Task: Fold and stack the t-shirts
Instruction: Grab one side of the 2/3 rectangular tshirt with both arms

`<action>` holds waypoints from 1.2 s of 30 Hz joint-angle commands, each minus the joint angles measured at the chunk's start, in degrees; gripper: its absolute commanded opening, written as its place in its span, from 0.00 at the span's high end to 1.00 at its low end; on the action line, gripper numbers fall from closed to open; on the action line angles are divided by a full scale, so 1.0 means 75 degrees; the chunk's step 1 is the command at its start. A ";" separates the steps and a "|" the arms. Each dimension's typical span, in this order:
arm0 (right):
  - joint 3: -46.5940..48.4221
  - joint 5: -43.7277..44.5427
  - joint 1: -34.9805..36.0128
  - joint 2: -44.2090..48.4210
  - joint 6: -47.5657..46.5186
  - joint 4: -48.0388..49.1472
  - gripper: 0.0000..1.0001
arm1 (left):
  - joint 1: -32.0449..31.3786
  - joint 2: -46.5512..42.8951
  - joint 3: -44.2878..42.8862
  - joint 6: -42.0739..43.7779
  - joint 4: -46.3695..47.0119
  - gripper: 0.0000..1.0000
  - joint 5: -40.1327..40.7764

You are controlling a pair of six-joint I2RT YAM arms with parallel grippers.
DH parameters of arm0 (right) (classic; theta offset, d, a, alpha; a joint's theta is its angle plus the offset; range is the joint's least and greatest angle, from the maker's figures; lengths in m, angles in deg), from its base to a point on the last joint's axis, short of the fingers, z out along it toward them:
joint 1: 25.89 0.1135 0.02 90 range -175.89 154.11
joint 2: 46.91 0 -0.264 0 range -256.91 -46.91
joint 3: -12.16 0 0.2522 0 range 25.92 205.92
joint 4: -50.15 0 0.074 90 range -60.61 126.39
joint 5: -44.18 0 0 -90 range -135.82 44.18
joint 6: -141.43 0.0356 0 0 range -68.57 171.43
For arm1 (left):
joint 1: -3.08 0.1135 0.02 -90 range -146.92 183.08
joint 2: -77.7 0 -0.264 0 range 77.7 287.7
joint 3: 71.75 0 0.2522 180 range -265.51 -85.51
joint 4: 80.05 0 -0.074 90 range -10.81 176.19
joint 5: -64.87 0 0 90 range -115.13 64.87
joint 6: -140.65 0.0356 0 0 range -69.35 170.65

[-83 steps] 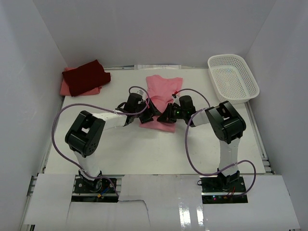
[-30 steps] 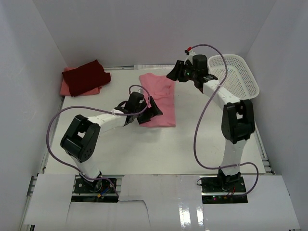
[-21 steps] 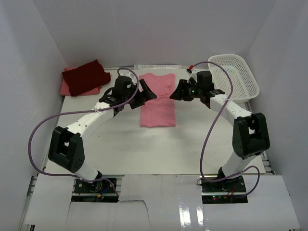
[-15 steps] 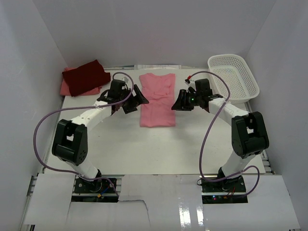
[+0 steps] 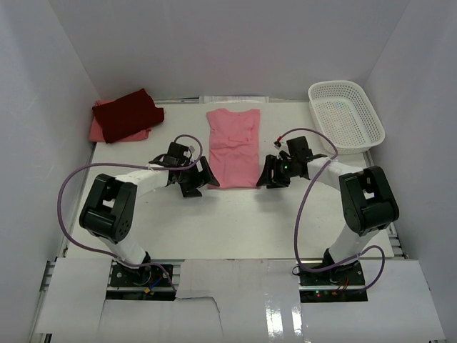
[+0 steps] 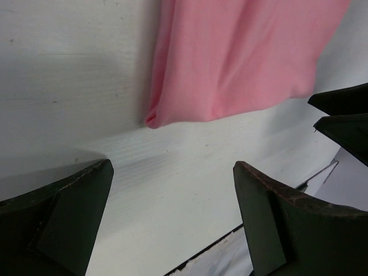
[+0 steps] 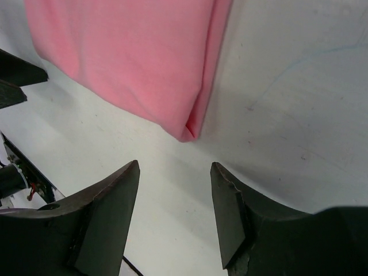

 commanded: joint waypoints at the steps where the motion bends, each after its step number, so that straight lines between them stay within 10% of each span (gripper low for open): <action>1: -0.0238 0.0002 0.0024 0.0141 0.0101 0.0313 0.41 | -0.0011 -0.0462 0.0248 0.0160 0.0163 0.03 0.0149; 16: -0.0051 0.0038 0.0024 -0.0925 0.0476 0.1193 0.45 | -0.0011 0.0557 0.0343 -0.0391 0.1065 0.10 0.0818; 31: -0.0180 -0.0091 0.0036 -0.1289 0.0594 0.1627 0.92 | -0.0011 0.1191 0.0799 -0.0344 0.1405 0.37 0.0654; 36: -0.0180 -0.0103 0.0036 -0.1219 0.0570 0.1568 0.92 | -0.0011 0.1436 0.0765 -0.0286 0.1440 0.54 0.0783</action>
